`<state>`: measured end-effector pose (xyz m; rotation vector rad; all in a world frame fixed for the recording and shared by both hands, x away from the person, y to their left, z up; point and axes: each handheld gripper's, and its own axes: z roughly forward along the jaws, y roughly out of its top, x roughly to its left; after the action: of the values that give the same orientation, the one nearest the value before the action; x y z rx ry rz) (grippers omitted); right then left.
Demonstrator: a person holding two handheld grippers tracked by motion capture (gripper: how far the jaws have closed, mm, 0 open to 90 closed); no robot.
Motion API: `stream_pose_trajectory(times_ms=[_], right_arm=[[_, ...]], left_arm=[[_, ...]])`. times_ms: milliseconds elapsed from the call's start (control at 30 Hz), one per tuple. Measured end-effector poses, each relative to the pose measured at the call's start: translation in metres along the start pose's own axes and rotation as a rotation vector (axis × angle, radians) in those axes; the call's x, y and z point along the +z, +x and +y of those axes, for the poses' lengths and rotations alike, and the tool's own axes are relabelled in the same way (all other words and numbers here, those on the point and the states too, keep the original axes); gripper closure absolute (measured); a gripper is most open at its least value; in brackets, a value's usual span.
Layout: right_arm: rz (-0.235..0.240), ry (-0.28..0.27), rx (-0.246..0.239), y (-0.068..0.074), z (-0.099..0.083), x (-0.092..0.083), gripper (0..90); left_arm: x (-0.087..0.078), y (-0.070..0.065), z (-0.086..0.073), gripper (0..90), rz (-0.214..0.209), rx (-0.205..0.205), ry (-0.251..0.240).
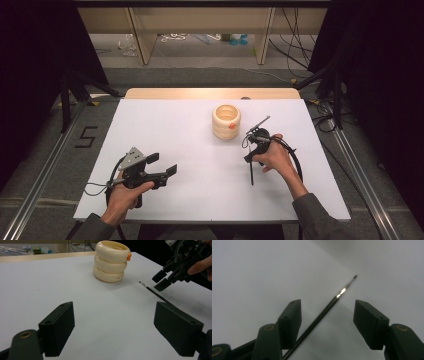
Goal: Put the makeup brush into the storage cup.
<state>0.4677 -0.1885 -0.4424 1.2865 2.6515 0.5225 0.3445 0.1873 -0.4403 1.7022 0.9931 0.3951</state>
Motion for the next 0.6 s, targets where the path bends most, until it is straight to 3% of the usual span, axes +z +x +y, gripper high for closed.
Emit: stream_pose_trajectory(times_ms=[267, 433, 600], right_arm=[[0.02, 0.015, 0.002, -0.0014, -0.0002, 0.0, 43.9], [0.008, 0.008, -0.008, -0.0017, -0.0014, 0.0021, 45.8], [0.013, 0.033, -0.002, -0.0005, -0.0007, 0.0027, 47.6]], left_arm=[[-0.0003, 0.0002, 0.0002, 16.4, 0.0, 0.002, 0.0], [-0.0002, 0.0001, 0.0002, 16.4, 0.0, 0.002, 0.0], [-0.0002, 0.0002, 0.0002, 16.5, 0.001, 0.003, 0.001]])
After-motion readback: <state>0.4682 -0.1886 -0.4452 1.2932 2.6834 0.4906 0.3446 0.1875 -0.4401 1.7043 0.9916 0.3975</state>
